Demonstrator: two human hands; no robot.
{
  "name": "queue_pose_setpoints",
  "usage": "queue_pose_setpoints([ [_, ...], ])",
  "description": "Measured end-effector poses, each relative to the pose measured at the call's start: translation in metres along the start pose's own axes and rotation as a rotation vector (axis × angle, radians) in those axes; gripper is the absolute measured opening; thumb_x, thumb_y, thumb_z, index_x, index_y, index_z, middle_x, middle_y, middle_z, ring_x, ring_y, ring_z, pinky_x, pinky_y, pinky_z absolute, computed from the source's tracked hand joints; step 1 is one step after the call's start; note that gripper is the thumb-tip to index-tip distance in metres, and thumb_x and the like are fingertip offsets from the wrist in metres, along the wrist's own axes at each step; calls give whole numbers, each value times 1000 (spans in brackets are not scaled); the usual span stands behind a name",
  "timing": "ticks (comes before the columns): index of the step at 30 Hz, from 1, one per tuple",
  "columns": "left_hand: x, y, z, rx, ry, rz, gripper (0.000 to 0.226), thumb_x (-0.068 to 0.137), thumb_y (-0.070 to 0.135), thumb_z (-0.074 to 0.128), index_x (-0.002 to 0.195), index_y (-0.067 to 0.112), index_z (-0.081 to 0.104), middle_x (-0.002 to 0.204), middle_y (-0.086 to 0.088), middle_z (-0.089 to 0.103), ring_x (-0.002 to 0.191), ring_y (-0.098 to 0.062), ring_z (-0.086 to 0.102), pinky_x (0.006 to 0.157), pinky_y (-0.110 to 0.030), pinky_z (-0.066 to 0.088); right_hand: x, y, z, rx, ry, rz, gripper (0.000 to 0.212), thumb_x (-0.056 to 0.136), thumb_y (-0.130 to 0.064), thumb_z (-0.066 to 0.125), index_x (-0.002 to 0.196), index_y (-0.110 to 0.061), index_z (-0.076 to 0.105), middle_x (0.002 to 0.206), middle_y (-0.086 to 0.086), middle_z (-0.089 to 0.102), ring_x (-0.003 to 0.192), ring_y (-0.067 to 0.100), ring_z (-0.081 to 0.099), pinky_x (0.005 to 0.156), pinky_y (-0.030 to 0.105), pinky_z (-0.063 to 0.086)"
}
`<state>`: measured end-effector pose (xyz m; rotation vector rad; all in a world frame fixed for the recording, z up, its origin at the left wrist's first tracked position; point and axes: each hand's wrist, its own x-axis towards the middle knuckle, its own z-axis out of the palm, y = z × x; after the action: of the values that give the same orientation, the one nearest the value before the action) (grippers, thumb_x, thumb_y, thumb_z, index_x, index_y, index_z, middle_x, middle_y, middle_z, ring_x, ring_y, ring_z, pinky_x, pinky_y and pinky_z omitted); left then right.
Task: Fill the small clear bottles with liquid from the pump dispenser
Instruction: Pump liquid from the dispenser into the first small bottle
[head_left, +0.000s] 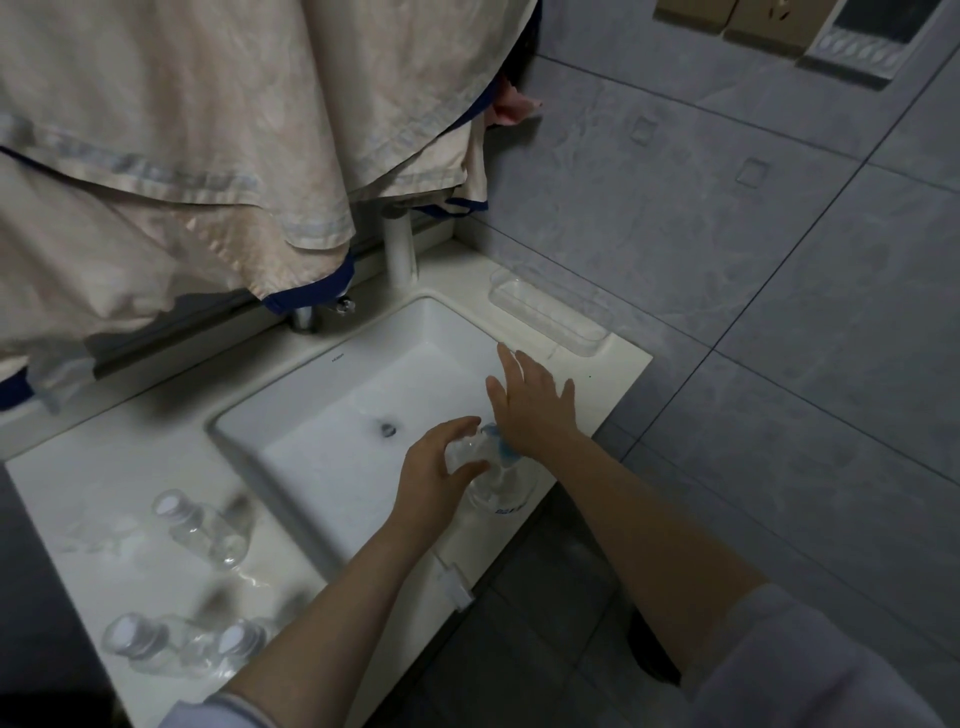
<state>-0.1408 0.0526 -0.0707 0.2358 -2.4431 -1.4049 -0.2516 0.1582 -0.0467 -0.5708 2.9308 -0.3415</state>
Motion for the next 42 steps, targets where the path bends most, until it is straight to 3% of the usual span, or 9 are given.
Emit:
queue_pose_setpoints([
  [3, 1, -1, -1, 0, 6, 13, 45, 76, 16, 74, 119, 11, 60, 119, -1, 63, 103, -5, 53, 87, 5, 31, -1, 0, 3, 48, -4, 19, 55, 101, -46, 15, 150, -32, -5, 160, -1, 6, 146, 24, 8, 113, 58, 1],
  [7, -4, -3, 3, -22, 0, -13, 46, 76, 16, 74, 119, 11, 60, 118, -2, 63, 106, -11, 57, 93, -15, 39, -3, 2, 11, 55, -51, 42, 54, 101, -46, 13, 150, -34, -6, 160, 0, 7, 146, 24, 7, 112, 60, -6],
  [13, 0, 0, -1, -18, 8, -6, 46, 76, 16, 73, 119, 9, 60, 119, -4, 63, 103, -6, 53, 84, 6, 32, 4, 0, -2, -44, 22, -18, 57, 100, -50, 13, 151, -32, -4, 160, -1, 7, 146, 24, 8, 112, 60, -5],
  [15, 1, -1, 0, -4, 5, 2, 46, 76, 16, 74, 119, 10, 60, 119, -3, 63, 103, -5, 53, 84, 5, 32, 2, 0, 0, -15, -14, -1, 57, 100, -46, 16, 150, -33, -7, 160, -1, 5, 146, 24, 7, 111, 61, -3],
  [19, -3, -3, 3, -10, -6, -14, 45, 75, 16, 75, 118, 10, 61, 117, -4, 64, 105, -12, 58, 90, -11, 37, -4, 2, 7, 12, -93, 27, 57, 101, -41, 19, 150, -33, -10, 160, 0, 3, 146, 25, 7, 111, 61, -3],
  [25, 1, 3, -3, 2, -5, 8, 46, 74, 13, 75, 117, 7, 61, 117, -6, 64, 100, -6, 53, 83, 7, 30, 2, 0, -4, -32, -18, -18, 56, 101, -46, 14, 151, -31, -6, 160, -1, 5, 146, 25, 9, 112, 61, -1],
  [31, -4, 0, 3, 1, -5, -17, 46, 76, 13, 74, 119, 6, 60, 118, -7, 63, 102, -6, 52, 84, 6, 29, -5, 1, 6, 33, -105, 36, 55, 102, -40, 17, 150, -32, -9, 160, 1, 3, 146, 26, 8, 113, 60, -2],
  [38, 1, 5, -2, 3, 2, 8, 45, 75, 12, 74, 118, 6, 61, 117, -8, 64, 101, -7, 53, 83, 9, 29, 1, 1, -3, 4, -34, 1, 55, 101, -42, 17, 150, -32, -6, 160, -1, 5, 145, 25, 10, 112, 60, -1],
  [42, -2, 1, 1, -28, -6, -23, 45, 76, 12, 74, 119, 7, 60, 119, -7, 63, 106, -11, 56, 91, -4, 34, -2, 2, 6, 43, -98, 38, 56, 101, -37, 19, 150, -33, -9, 160, 0, 4, 145, 26, 11, 112, 60, -1],
])
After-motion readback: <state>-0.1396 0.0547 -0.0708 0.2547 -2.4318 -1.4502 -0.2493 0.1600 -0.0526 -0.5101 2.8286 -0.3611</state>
